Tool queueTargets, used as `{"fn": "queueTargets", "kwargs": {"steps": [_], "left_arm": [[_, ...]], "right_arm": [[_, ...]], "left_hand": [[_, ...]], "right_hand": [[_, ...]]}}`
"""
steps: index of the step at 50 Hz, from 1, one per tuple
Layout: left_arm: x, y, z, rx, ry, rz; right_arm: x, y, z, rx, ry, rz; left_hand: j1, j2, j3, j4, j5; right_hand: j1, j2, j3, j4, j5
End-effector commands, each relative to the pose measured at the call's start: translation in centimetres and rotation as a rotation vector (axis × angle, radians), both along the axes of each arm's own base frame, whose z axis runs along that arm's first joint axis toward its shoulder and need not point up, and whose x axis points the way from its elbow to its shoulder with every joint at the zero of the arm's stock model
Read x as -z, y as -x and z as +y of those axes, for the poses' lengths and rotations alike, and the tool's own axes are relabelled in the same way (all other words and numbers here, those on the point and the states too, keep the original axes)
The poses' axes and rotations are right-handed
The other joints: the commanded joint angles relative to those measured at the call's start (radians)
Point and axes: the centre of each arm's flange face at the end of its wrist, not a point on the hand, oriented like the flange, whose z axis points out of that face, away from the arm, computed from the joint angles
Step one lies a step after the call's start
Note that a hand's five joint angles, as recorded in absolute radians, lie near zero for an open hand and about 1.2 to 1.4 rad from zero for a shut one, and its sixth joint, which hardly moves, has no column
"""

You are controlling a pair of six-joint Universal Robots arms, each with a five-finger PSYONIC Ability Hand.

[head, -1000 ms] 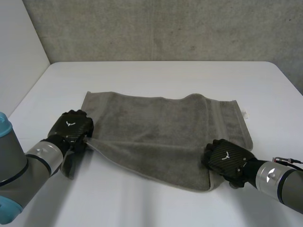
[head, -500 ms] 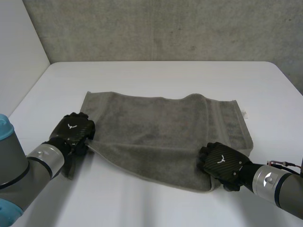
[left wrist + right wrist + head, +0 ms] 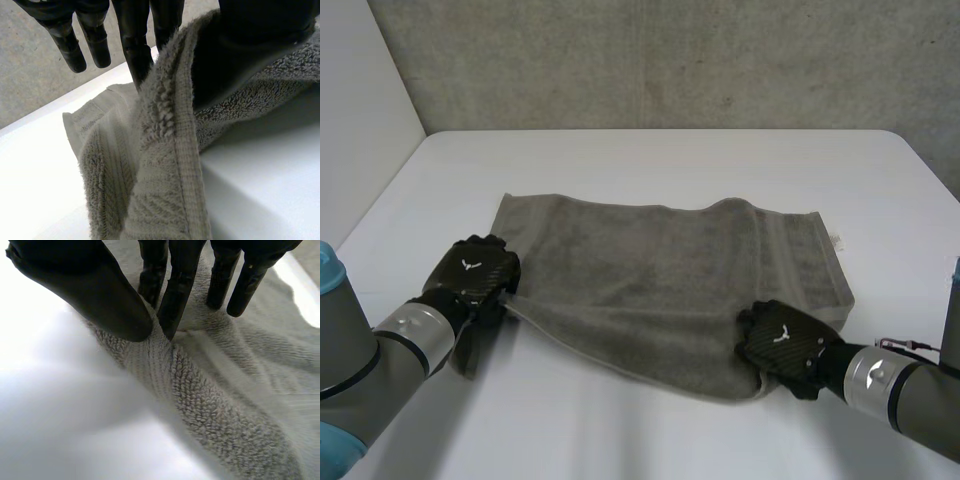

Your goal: Fold the towel.

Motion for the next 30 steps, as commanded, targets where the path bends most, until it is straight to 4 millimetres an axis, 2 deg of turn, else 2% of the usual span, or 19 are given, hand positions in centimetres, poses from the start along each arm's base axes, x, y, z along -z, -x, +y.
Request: {"fn": "queueTargets", "kwargs": {"steps": [1, 2, 4, 5, 6, 7, 10, 12, 14, 15, 16, 17, 18, 20, 24, 26, 28, 30], "left_arm": [[-0.1, 0.0, 0.0, -0.004, 0.001, 0.004], [-0.2, 0.0, 0.1, -0.004, 0.003, 0.010], [-0.5, 0.0, 0.1, -0.008, 0.006, 0.023], [-0.9, 0.1, 0.2, -0.008, 0.010, 0.038], [-0.9, 0.1, 0.2, -0.008, 0.010, 0.039], [-1.4, 0.2, 0.4, -0.009, 0.013, 0.058], [-2.0, 0.3, 0.7, -0.012, 0.012, 0.098], [-2.3, 0.5, 0.8, -0.008, 0.016, 0.109], [-2.4, 0.6, 1.0, -0.001, 0.018, 0.113], [-2.3, 0.7, 1.1, 0.003, 0.015, 0.113], [-2.2, 0.7, 1.3, 0.006, 0.009, 0.112], [-2.2, 0.7, 1.3, 0.006, 0.009, 0.112], [-1.9, 0.7, 1.4, 0.005, 0.001, 0.110], [-1.7, 0.8, 1.4, 0.006, -0.008, 0.107], [-0.9, 1.0, 1.7, 0.014, -0.036, 0.100], [0.2, 1.5, 2.0, 0.033, -0.070, 0.088], [0.5, 1.6, 2.0, 0.036, -0.077, 0.086], [0.7, 1.6, 1.9, 0.036, -0.083, 0.083]], "right_arm": [[-5.3, 0.3, -2.2, 0.111, 0.079, -0.140], [-5.3, 0.3, -2.2, 0.111, 0.080, -0.140], [-8.2, 0.9, -2.9, 0.175, 0.130, -0.212], [-8.2, 0.9, -2.9, 0.176, 0.131, -0.212], [-9.3, 1.2, -3.1, 0.203, 0.141, -0.250], [-9.3, 1.2, -3.1, 0.203, 0.141, -0.250], [-11.4, 1.8, -3.5, 0.279, 0.155, -0.329], [-11.5, 2.3, -3.9, 0.343, 0.128, -0.355], [-10.8, 2.5, -3.9, 0.380, 0.095, -0.351], [-9.8, 2.6, -4.0, 0.404, 0.069, -0.332], [-9.8, 2.6, -4.0, 0.404, 0.069, -0.332], [-8.5, 2.7, -4.1, 0.437, 0.033, -0.304], [-8.5, 2.7, -4.1, 0.438, 0.033, -0.304], [-6.0, 3.2, -4.6, 0.507, -0.022, -0.239], [-4.5, 3.2, -4.9, 0.528, -0.044, -0.220], [-3.8, 2.6, -4.8, 0.500, -0.051, -0.218], [-2.8, 1.4, -4.4, 0.451, -0.049, -0.221], [-2.6, 1.1, -4.4, 0.438, -0.040, -0.220]], "left_hand": [[0.090, 0.053, -0.058, -0.066, 0.059], [0.090, 0.053, -0.058, -0.066, 0.059], [0.090, 0.053, -0.058, -0.066, 0.059], [0.090, 0.053, -0.058, -0.066, 0.059], [0.090, 0.053, -0.058, -0.066, 0.059], [0.090, 0.053, -0.058, -0.066, 0.059], [0.090, 0.053, -0.058, -0.066, 0.059], [0.090, 0.053, -0.058, -0.066, 0.059], [0.090, 0.053, -0.058, -0.066, 0.059], [0.090, 0.053, -0.058, -0.066, 0.059], [0.090, 0.053, -0.058, -0.066, 0.059], [0.090, 0.053, -0.058, -0.066, 0.059], [0.090, 0.053, -0.058, -0.066, 0.059], [0.090, 0.053, -0.058, -0.066, 0.059], [0.090, 0.053, -0.058, -0.066, 0.059], [0.090, 0.053, -0.058, -0.066, 0.059], [0.090, 0.053, -0.058, -0.066, 0.059], [0.090, 0.053, -0.058, -0.066, 0.059]], "right_hand": [[0.102, 0.096, -0.053, -0.076, 0.055], [0.102, 0.096, -0.053, -0.076, 0.055], [0.102, 0.096, -0.053, -0.076, 0.055], [0.102, 0.096, -0.053, -0.076, 0.055], [0.102, 0.096, -0.053, -0.076, 0.055], [0.102, 0.096, -0.053, -0.076, 0.055], [0.102, 0.096, -0.053, -0.076, 0.055], [0.102, 0.096, -0.053, -0.076, 0.055], [0.102, 0.096, -0.053, -0.076, 0.055], [0.102, 0.096, -0.053, -0.076, 0.055], [0.102, 0.096, -0.053, -0.076, 0.055], [0.102, 0.096, -0.053, -0.076, 0.055], [0.102, 0.096, -0.053, -0.076, 0.055], [0.102, 0.096, -0.053, -0.076, 0.055], [0.102, 0.096, -0.053, -0.076, 0.055], [0.102, 0.096, -0.053, -0.076, 0.055], [0.102, 0.096, -0.053, -0.076, 0.055], [0.102, 0.096, -0.053, -0.076, 0.055]]}}
